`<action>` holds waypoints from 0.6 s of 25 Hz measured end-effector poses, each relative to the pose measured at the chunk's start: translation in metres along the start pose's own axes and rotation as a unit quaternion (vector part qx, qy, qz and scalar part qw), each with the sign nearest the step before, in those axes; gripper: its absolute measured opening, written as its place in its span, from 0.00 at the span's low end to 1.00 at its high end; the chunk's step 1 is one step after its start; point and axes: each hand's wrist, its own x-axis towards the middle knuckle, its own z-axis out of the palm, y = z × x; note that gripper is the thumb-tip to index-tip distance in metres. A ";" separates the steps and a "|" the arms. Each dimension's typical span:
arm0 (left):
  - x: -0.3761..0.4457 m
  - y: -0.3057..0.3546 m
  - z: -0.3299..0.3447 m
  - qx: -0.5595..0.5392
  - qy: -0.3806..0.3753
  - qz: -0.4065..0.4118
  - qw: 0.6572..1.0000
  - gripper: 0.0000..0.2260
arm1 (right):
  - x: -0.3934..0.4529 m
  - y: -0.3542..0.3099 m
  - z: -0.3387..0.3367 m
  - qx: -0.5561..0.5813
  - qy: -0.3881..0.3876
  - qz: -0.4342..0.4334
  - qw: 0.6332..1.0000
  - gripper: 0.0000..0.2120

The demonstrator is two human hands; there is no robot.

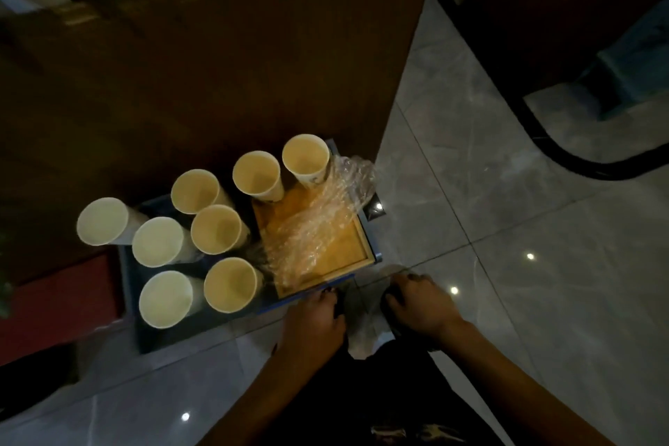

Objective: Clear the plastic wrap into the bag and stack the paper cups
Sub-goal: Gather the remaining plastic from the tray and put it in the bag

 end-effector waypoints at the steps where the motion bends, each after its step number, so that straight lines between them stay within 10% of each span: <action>1: 0.006 0.003 -0.011 0.009 0.012 0.013 1.000 0.16 | 0.009 -0.008 -0.009 -0.025 0.003 -0.002 1.000 0.19; 8: 0.044 0.001 -0.065 0.075 0.146 0.023 0.986 0.21 | 0.062 -0.048 -0.078 -0.185 0.108 -0.052 0.975 0.25; 15: 0.065 -0.018 -0.059 0.083 0.124 -0.049 0.988 0.47 | 0.114 -0.065 -0.124 -0.295 0.158 -0.061 0.940 0.50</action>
